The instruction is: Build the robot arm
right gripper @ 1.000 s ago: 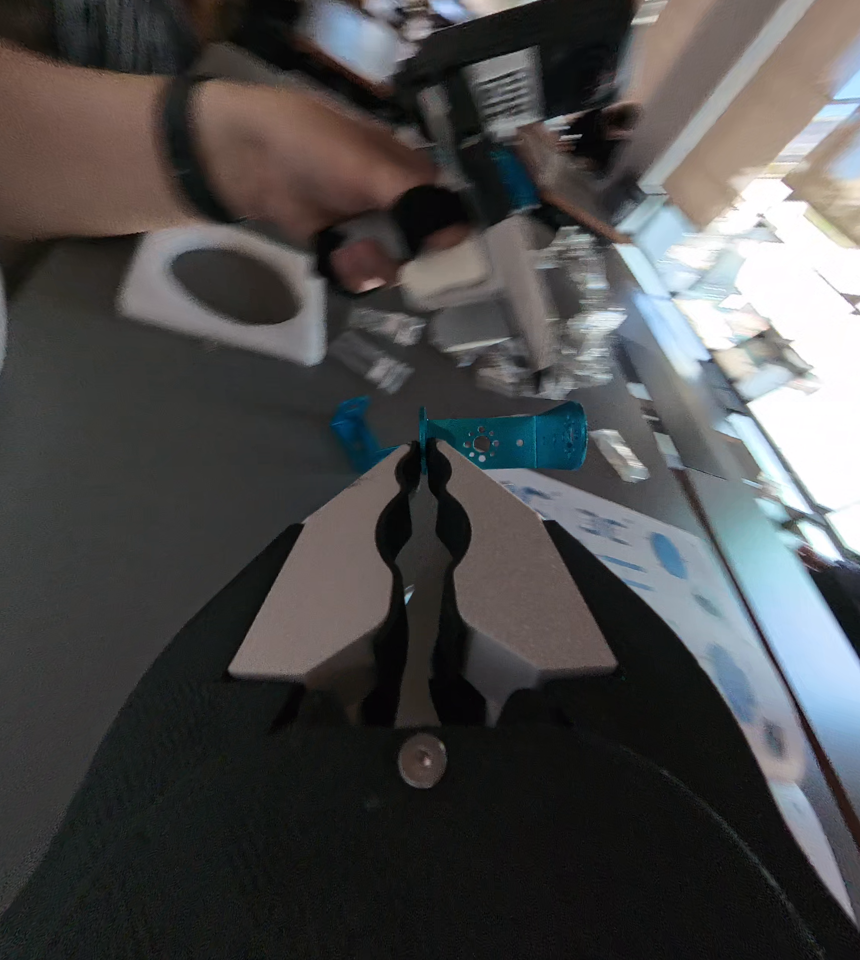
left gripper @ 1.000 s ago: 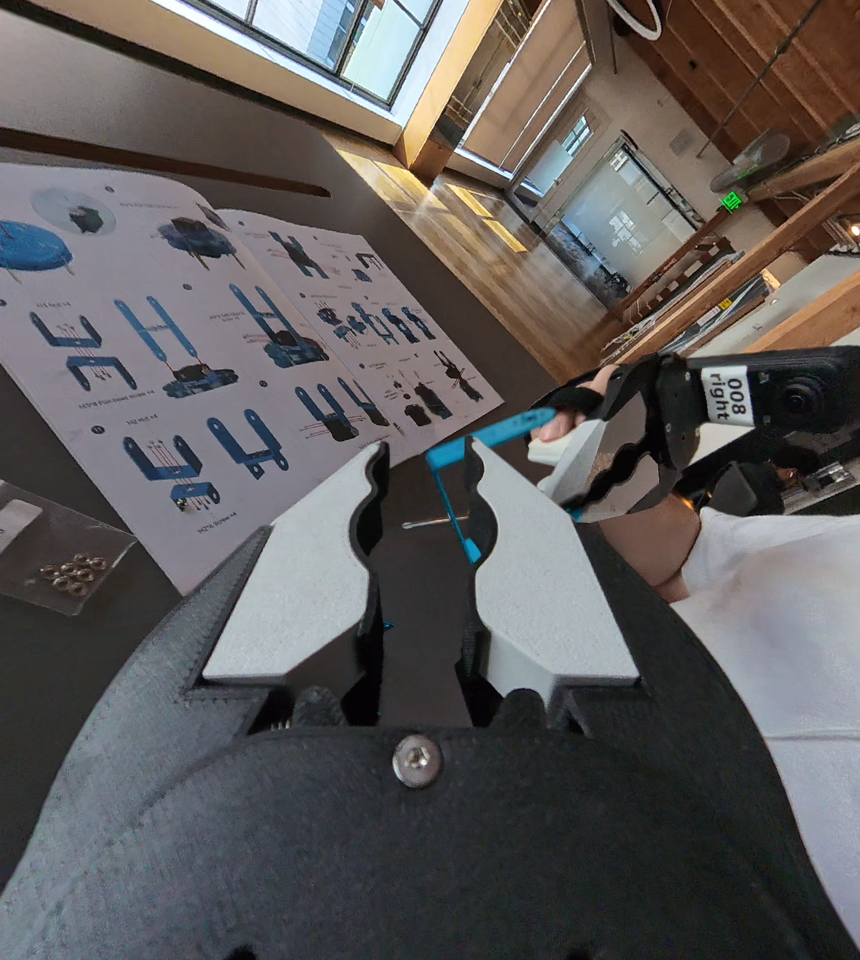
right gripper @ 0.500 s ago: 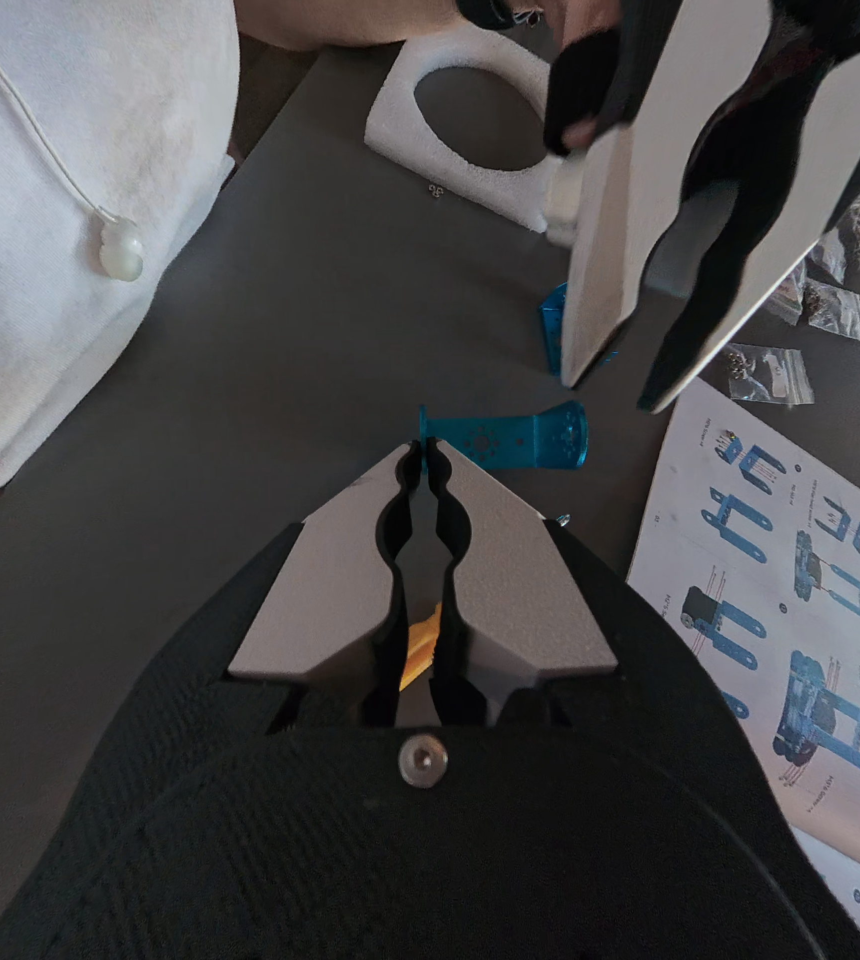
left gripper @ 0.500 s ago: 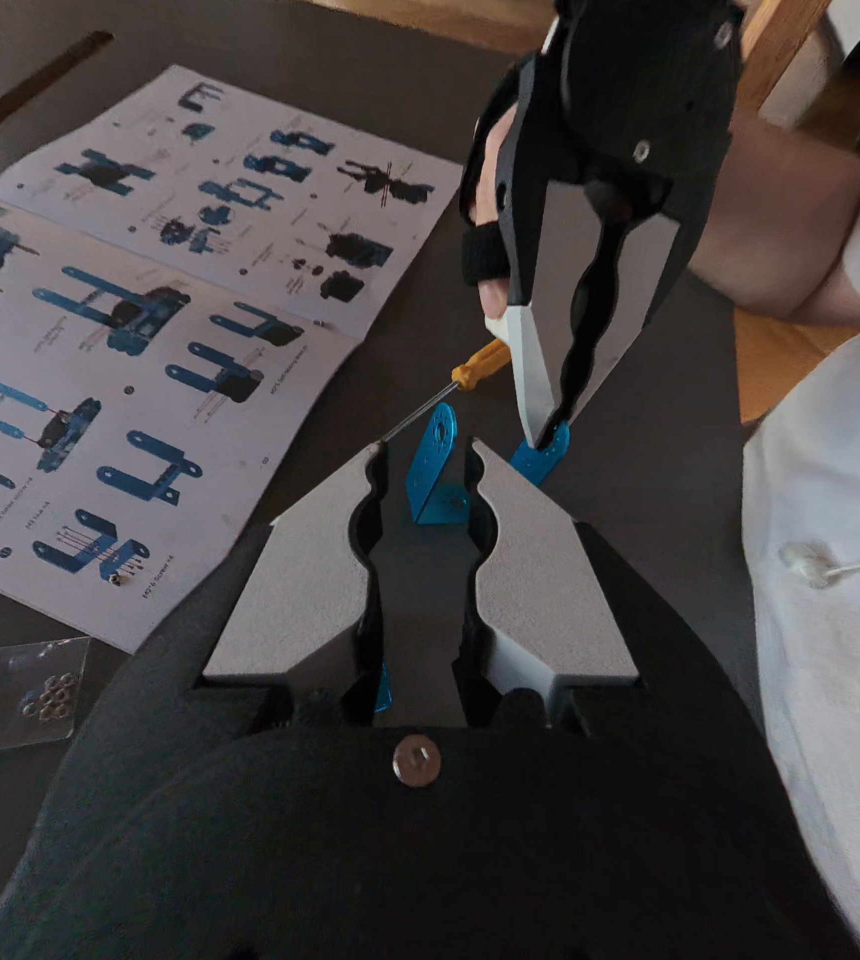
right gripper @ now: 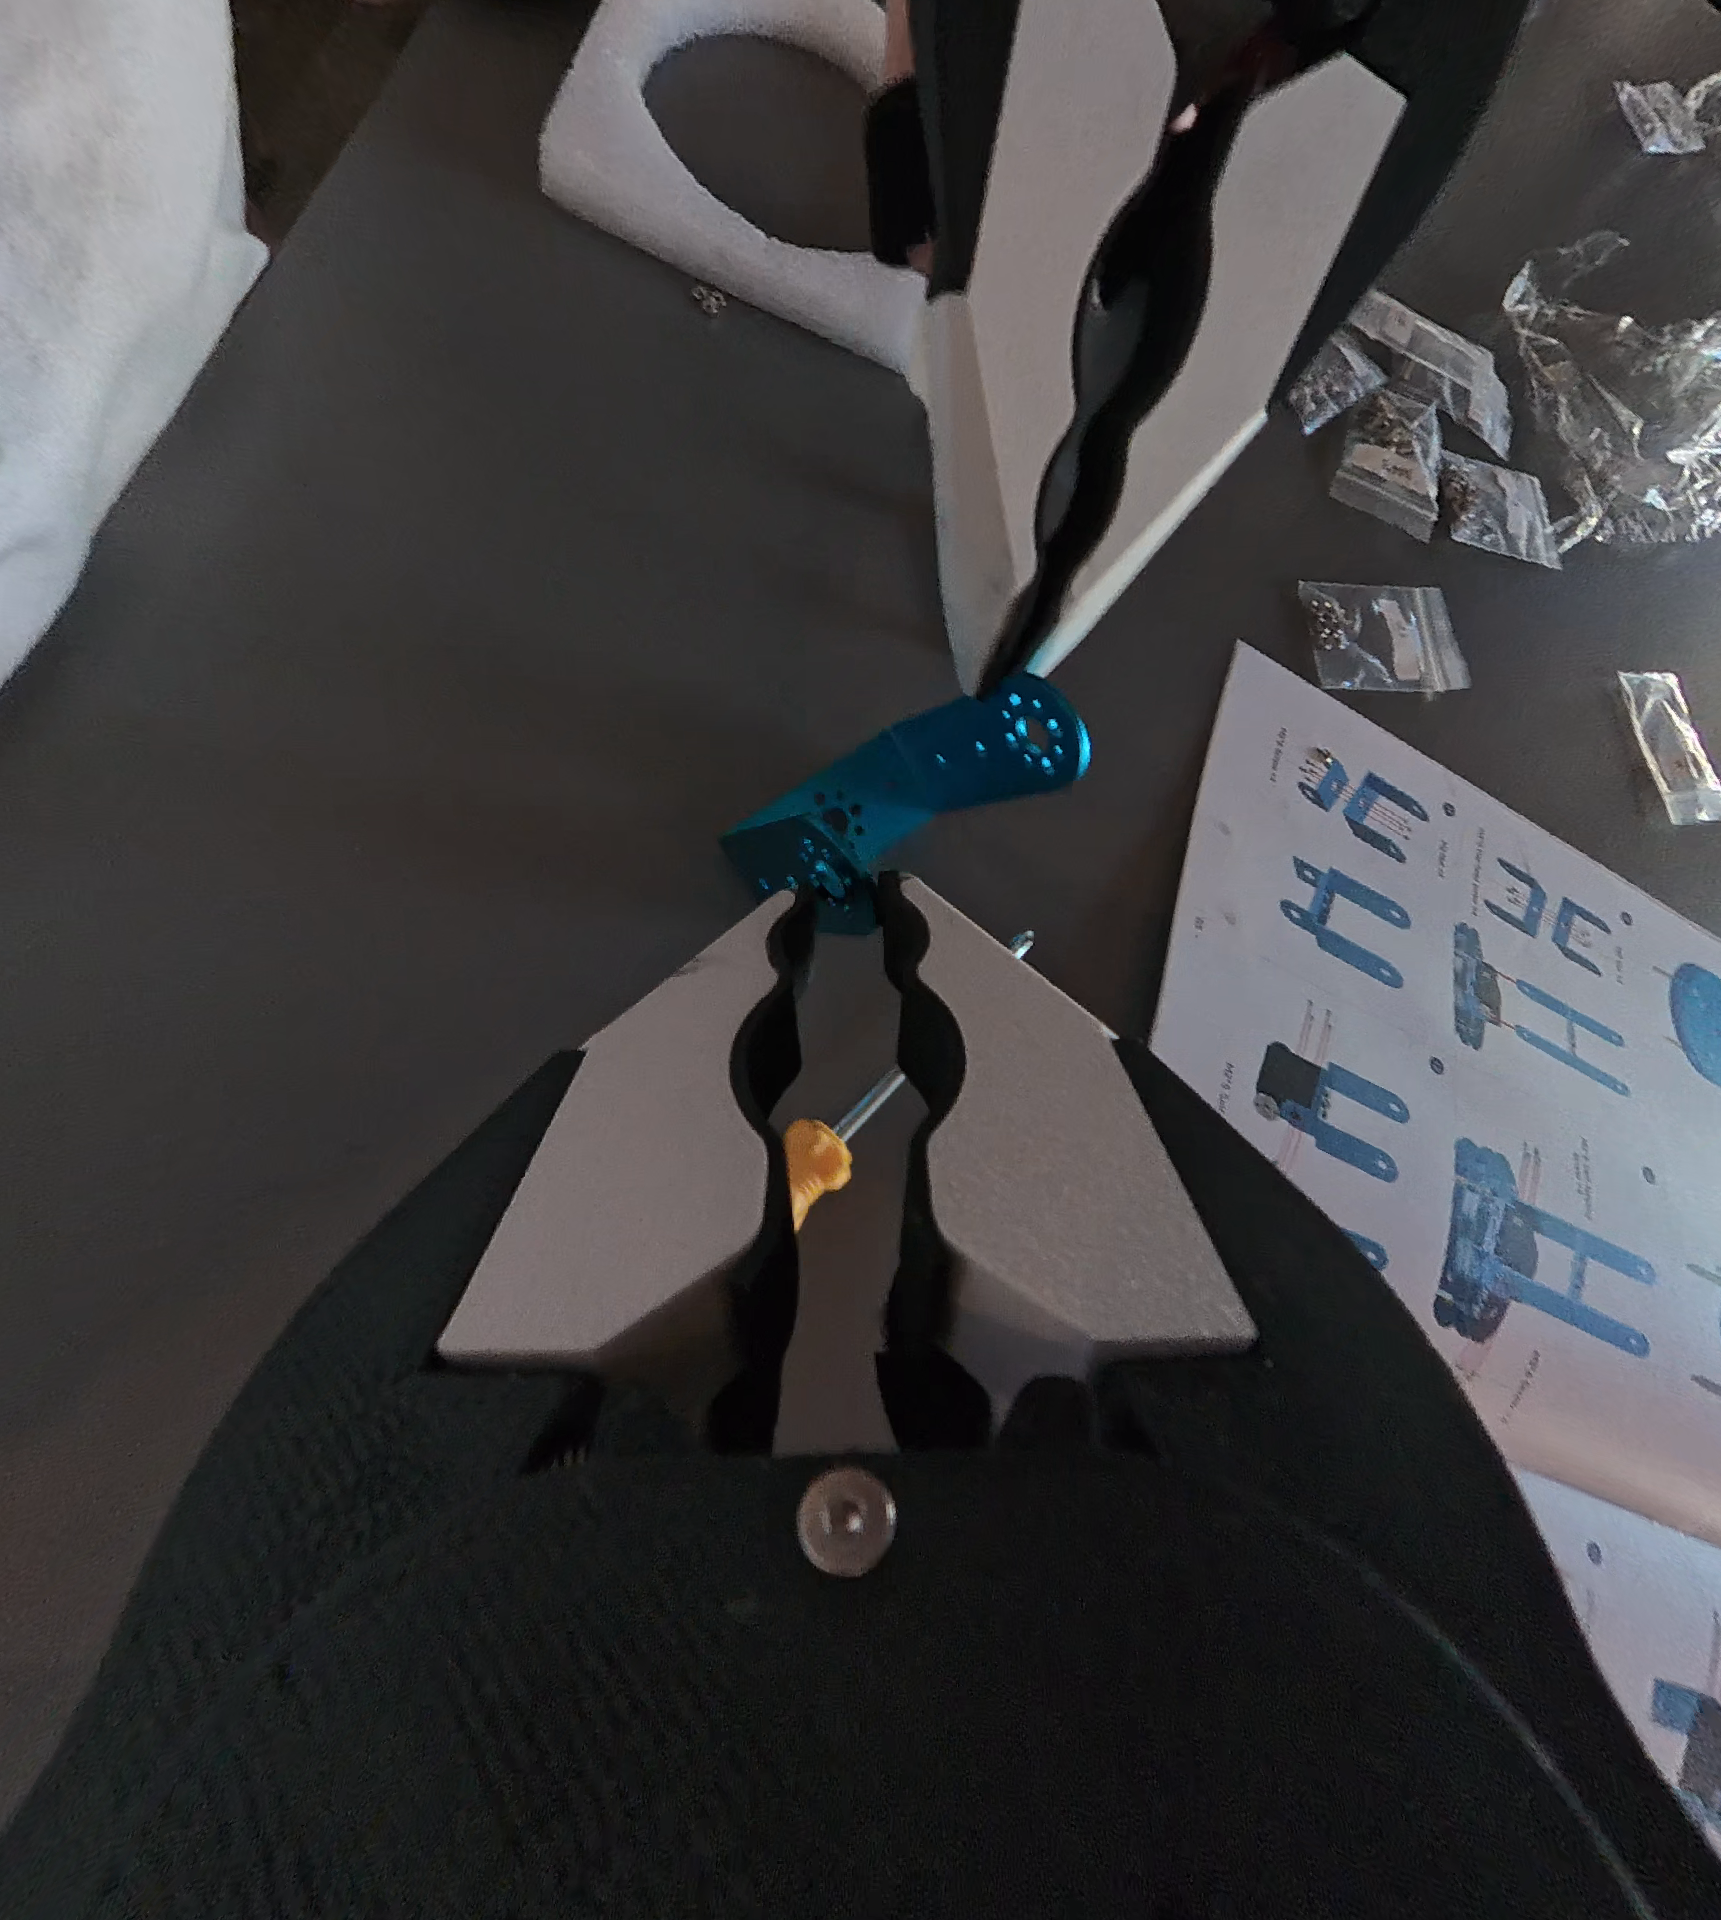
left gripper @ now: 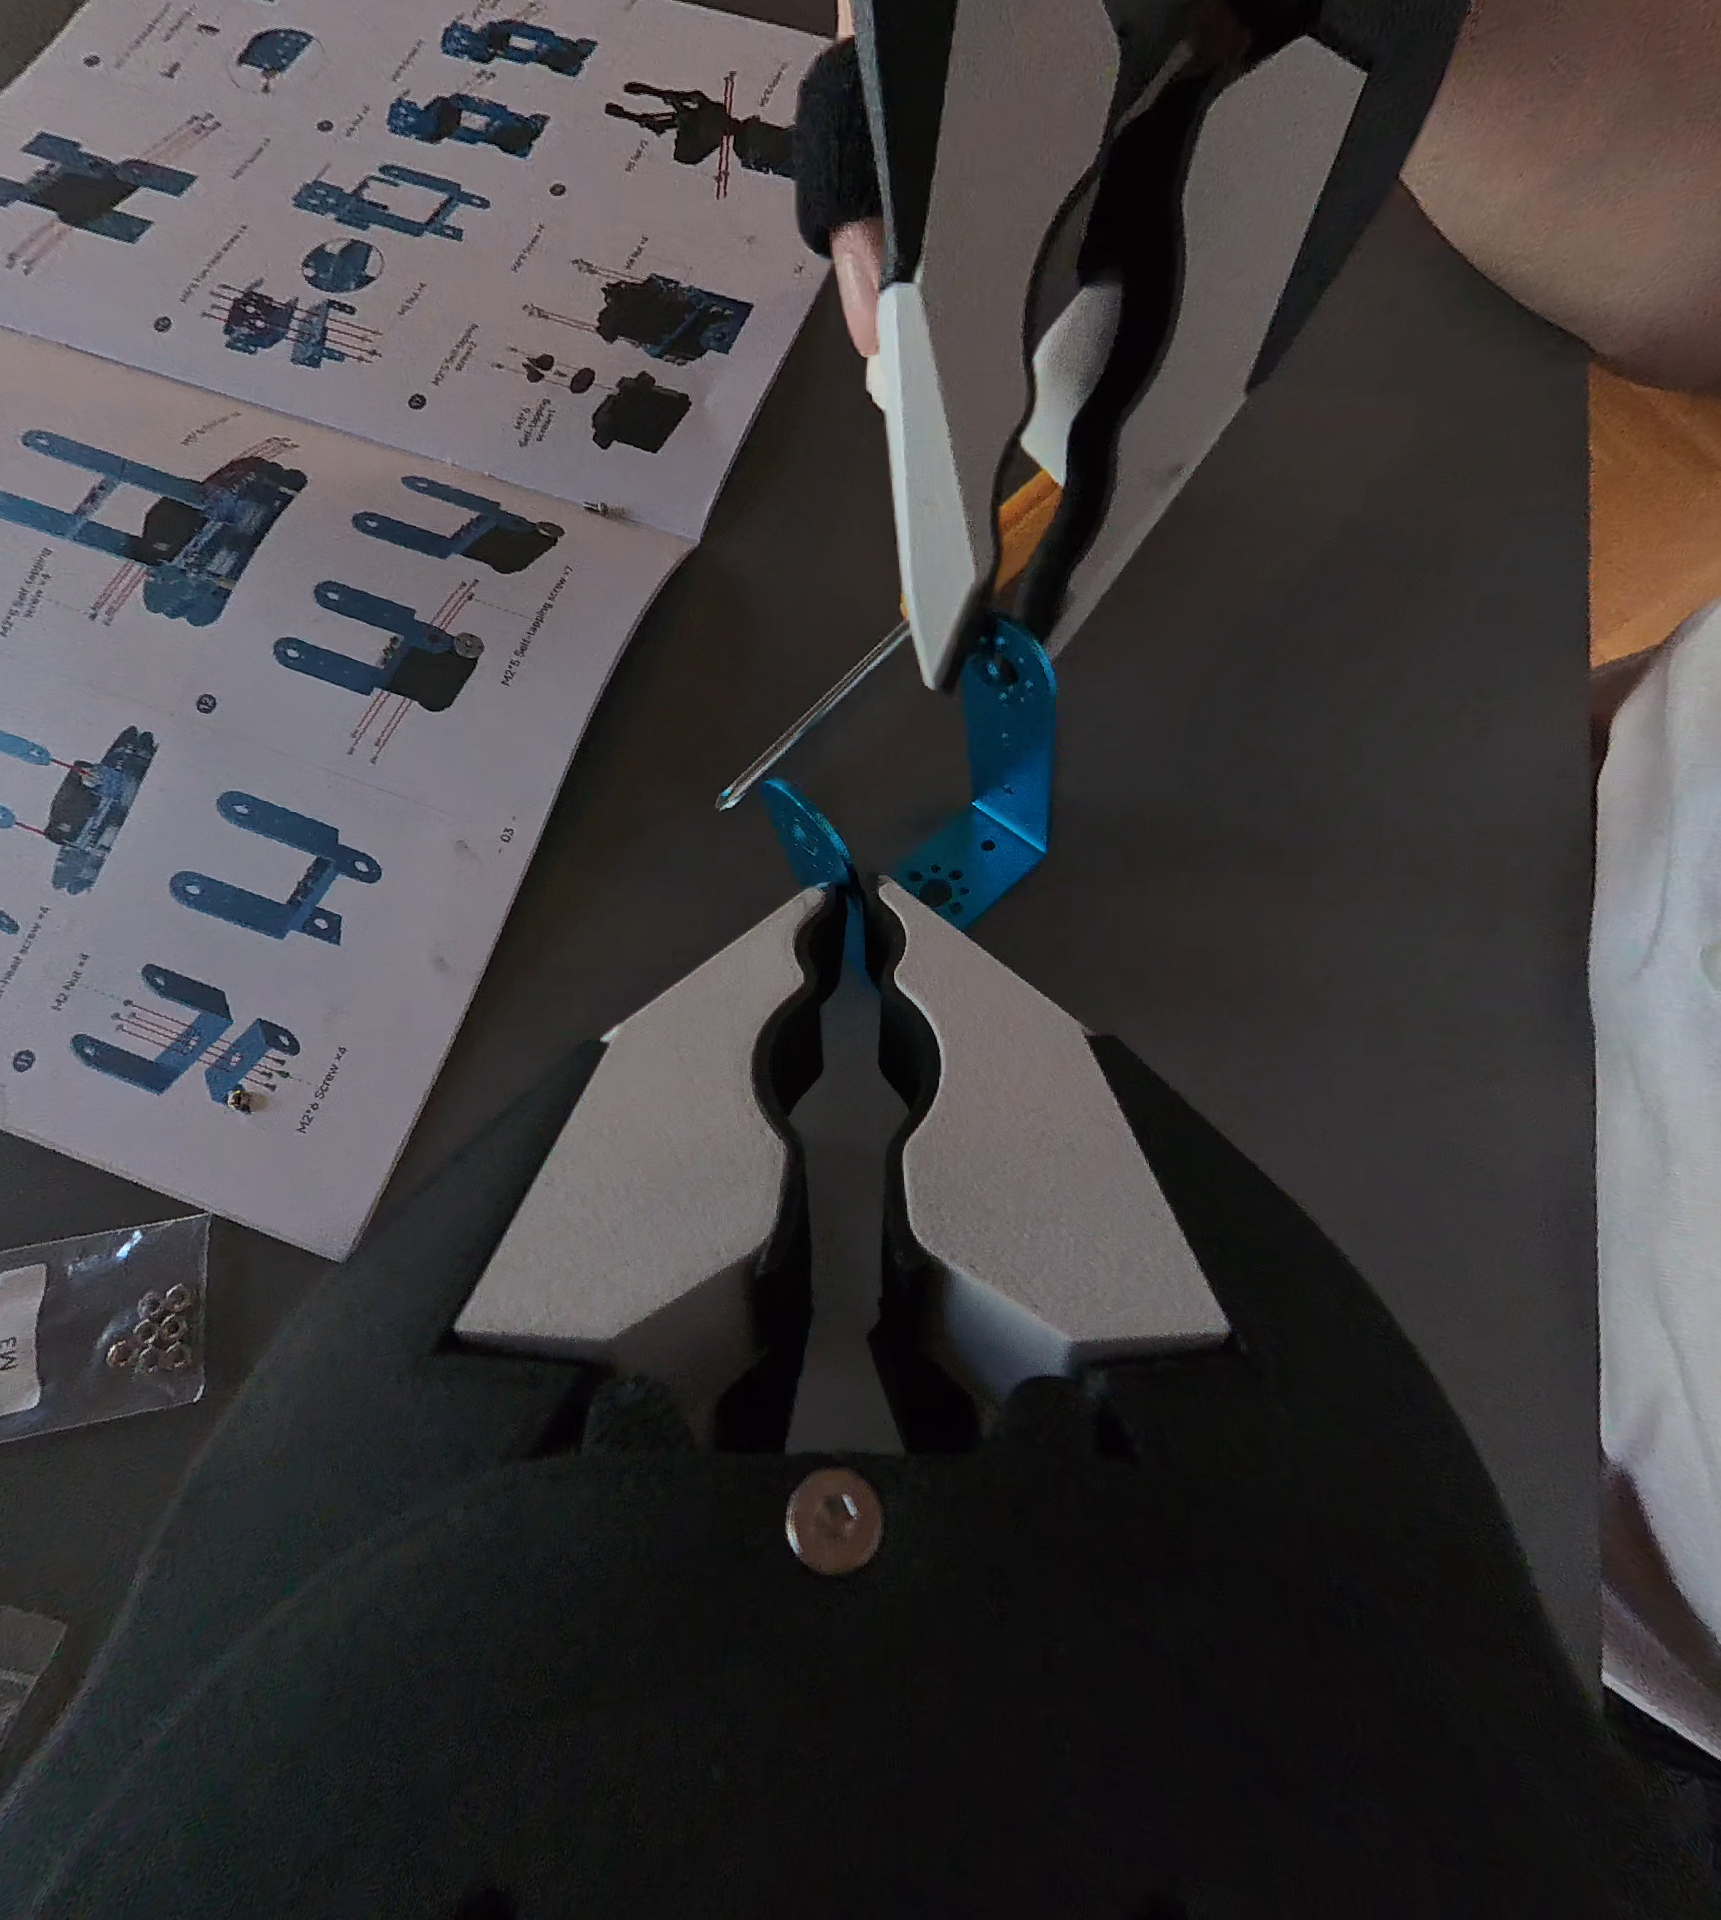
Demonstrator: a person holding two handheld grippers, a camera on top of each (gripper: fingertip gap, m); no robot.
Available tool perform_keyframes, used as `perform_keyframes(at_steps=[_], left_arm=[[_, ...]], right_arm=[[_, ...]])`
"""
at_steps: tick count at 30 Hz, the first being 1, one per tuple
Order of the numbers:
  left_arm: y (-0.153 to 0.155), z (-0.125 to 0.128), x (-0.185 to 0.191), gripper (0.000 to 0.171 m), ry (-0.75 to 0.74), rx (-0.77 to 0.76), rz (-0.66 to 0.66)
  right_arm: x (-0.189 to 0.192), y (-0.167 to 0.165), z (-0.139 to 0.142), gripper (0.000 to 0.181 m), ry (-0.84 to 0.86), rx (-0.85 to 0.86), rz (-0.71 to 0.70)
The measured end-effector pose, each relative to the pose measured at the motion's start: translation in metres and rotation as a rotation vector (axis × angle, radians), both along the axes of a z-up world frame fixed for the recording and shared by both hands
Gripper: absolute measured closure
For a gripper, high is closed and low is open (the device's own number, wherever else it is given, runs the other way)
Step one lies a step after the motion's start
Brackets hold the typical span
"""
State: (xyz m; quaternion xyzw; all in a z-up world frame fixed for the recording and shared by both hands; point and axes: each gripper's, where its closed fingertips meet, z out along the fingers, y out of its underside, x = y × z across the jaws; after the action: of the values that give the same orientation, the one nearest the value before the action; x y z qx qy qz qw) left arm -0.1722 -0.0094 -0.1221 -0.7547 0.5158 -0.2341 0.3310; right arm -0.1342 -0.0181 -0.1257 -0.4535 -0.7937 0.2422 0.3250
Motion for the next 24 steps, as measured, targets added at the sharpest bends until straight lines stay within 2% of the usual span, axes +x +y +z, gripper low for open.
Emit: perform_keyframes(at_steps=[4,11,16,19,21,24], left_arm=[[-0.006,0.0,-0.005,0.166,0.012,-0.033,-0.02],[-0.009,0.024,-0.017,0.161,-0.084,-0.044,-0.021],[0.005,0.06,-0.031,0.163,-0.228,0.031,0.06],[0.015,0.084,-0.046,0.163,-0.295,0.094,0.146],[0.017,0.103,-0.059,0.161,-0.319,0.134,0.232],[0.0,0.124,-0.077,0.16,-0.335,0.172,0.303]], right_arm=[[0.008,0.018,-0.011,0.169,-0.058,0.037,-0.071],[0.009,0.017,-0.009,0.165,-0.058,-0.062,-0.108],[0.009,0.017,-0.016,0.154,-0.083,-0.211,-0.169],[-0.001,0.009,0.001,0.137,0.008,-0.316,-0.202],[-0.005,0.005,0.01,0.116,0.016,-0.335,-0.28],[-0.012,-0.005,0.021,0.113,0.117,-0.317,-0.476]])
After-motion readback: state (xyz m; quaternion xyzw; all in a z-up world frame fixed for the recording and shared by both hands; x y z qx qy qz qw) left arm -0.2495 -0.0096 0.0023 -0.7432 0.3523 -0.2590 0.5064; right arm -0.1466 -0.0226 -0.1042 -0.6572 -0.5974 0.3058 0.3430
